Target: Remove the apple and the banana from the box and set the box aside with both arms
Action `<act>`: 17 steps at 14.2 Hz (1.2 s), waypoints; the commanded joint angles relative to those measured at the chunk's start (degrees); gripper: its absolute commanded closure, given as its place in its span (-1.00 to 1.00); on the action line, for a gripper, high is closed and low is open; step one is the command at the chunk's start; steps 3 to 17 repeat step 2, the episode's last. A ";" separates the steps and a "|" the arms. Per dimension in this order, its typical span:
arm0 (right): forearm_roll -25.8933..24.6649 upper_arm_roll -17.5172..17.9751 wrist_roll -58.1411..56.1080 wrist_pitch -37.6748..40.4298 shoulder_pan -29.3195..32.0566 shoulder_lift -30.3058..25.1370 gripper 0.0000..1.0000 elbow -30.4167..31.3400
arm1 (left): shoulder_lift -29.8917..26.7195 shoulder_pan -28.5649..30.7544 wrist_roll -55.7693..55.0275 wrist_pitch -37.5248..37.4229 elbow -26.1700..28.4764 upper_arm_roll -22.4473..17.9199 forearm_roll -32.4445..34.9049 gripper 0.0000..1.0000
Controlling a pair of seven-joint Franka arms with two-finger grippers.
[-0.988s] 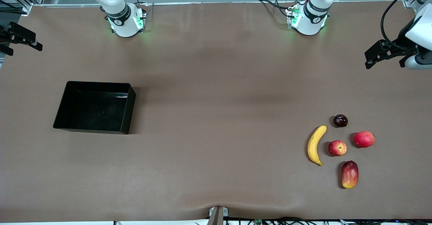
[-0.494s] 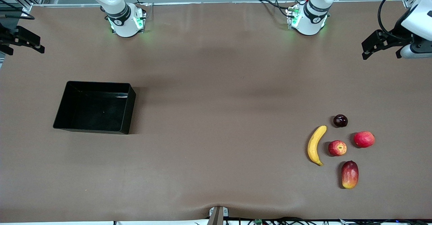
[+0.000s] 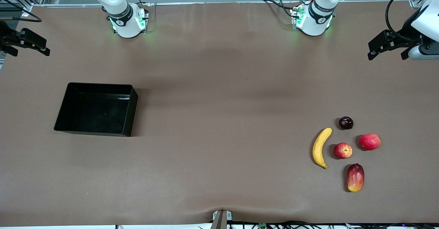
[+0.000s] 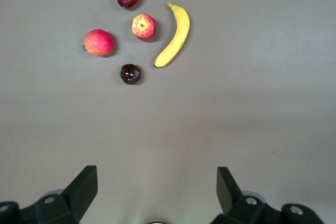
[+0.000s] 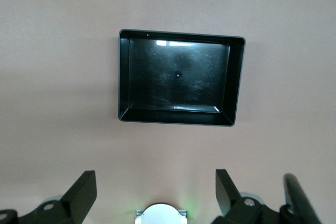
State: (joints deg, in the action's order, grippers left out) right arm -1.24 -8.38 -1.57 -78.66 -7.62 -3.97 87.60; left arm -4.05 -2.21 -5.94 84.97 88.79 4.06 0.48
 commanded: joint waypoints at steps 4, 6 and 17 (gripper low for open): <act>-0.26 1.08 0.69 -1.41 1.73 -0.86 -1.00 0.29 | 0.80 0.27 0.23 -0.50 -1.69 -0.11 -0.04 -1.00; -0.26 1.08 0.69 -1.41 1.73 -0.86 -1.00 0.29 | 0.80 0.27 0.23 -0.50 -1.69 -0.11 -0.04 -1.00; -0.26 1.08 0.69 -1.41 1.73 -0.86 -1.00 0.29 | 0.80 0.27 0.23 -0.50 -1.69 -0.11 -0.04 -1.00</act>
